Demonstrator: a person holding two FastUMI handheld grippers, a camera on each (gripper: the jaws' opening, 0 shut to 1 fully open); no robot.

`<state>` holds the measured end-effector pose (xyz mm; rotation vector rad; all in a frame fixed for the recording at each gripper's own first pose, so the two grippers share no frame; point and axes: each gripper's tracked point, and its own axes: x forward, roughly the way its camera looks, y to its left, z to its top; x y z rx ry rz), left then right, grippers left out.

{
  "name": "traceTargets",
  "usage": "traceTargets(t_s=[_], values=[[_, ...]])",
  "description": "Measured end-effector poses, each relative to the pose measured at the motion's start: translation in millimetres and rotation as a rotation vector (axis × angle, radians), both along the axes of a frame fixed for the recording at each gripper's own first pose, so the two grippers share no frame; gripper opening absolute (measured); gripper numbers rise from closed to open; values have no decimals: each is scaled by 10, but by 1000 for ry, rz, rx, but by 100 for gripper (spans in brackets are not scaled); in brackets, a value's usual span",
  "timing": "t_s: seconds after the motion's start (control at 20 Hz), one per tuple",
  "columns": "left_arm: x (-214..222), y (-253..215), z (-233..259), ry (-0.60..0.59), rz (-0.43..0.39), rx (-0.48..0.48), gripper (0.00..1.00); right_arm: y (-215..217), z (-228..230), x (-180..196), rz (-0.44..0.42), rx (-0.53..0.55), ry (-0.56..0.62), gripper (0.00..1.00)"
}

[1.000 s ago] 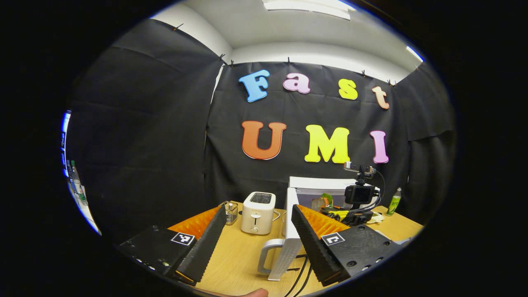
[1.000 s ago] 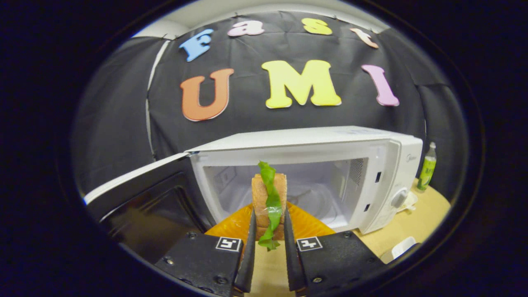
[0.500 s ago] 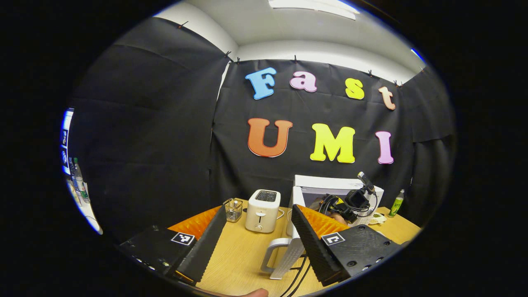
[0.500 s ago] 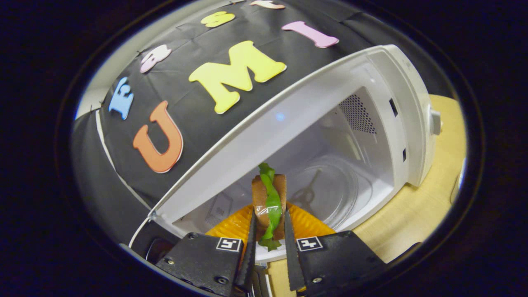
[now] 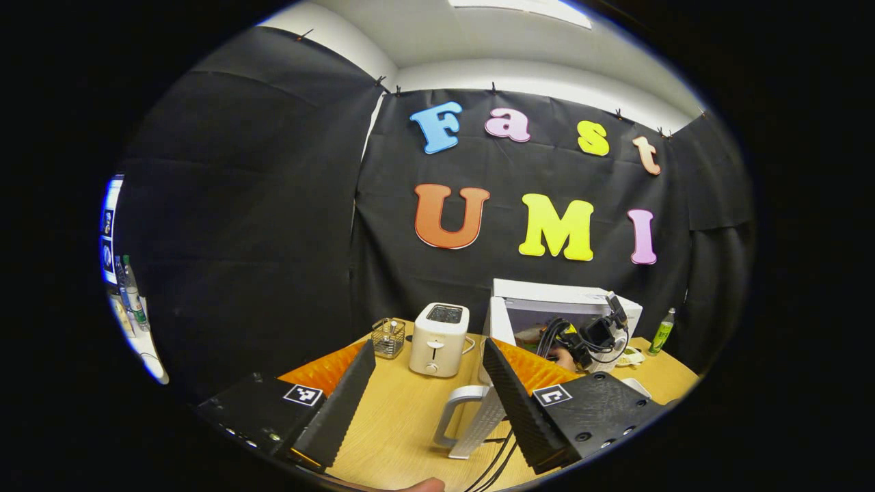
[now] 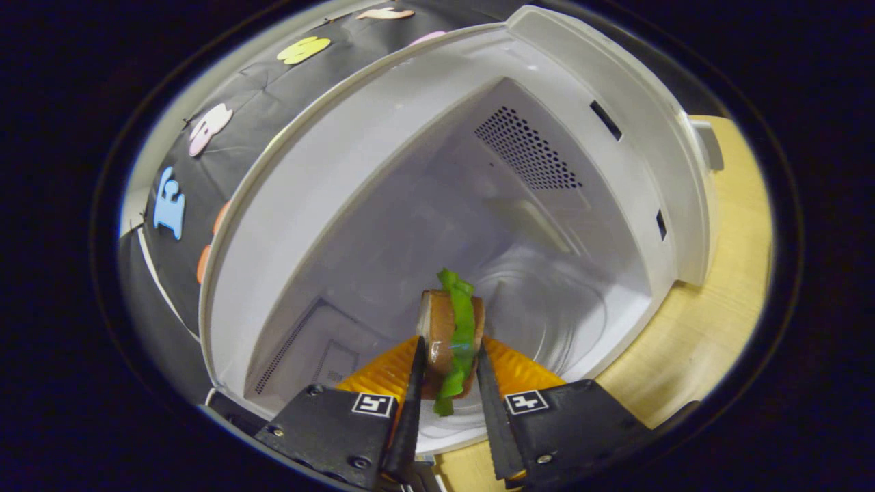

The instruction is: Open the microwave oven with the left hand, put the food in, and close the microwave oven.

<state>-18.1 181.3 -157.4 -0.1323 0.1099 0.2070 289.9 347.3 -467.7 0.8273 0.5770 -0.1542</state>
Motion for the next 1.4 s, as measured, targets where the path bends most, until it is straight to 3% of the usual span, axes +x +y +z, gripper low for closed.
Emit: traceTargets(t_s=[0.05,0.1,0.15,0.2,0.25,0.3,0.4,0.45,0.55,0.6,0.65,0.7,0.75,1.0,1.05,1.15,1.2,1.25,1.3,1.35,1.4], values=[[1,5,0,-1,0,5,95,-45,-42,-3,-1,-27,2,38],[3,1,-7,2,3,10,95,-91,-97,-2,-10,-59,4,52],[0,-3,-21,5,6,16,95,-131,-157,-10,-13,-84,12,58],[-11,-4,-22,9,8,20,95,-166,-214,-20,-17,-102,18,48],[-31,-7,-13,9,9,21,95,-177,-211,-17,-16,-111,3,63],[-46,-9,-20,11,9,21,95,-180,-206,6,-11,-127,-14,53],[-60,6,-10,17,12,20,95,-231,-209,-23,-3,-201,-19,60],[-82,4,-18,22,11,21,95,-242,-203,-30,4,-239,-28,76],[-121,55,-22,31,19,27,95,-277,-201,-46,22,-314,-40,75],[-148,86,-43,37,27,33,95,-287,-177,-55,33,-346,-47,91],[-167,119,-69,43,38,40,95,-309,-135,-68,41,-385,-57,84],[-191,153,-91,49,50,45,95,-321,-97,-82,51,-421,-66,87],[-214,177,-113,57,56,47,95,-354,-60,-107,62,-461,-72,99],[-288,215,-176,73,61,65,95,-411,278,-336,144,-462,-129,99],[-303,238,-199,74,64,64,95,-449,369,-415,156,-457,-141,91],[-317,268,-262,88,66,60,95,-551,587,-555,188,-464,-160,91],[-323,272,-286,92,63,58,95,-625,713,-630,205,-472,-176,100],[-329,264,-300,94,50,53,95,-685,842,-704,219,-477,-191,92],[-332,256,-312,90,40,48,95,-739,974,-789,240,-475,-212,91],[-347,263,-298,82,35,44,84,-789,1091,-884,263,-466,-227,92],[-351,251,-287,74,25,42,94,-842,1216,-986,282,-455,-241,100]])
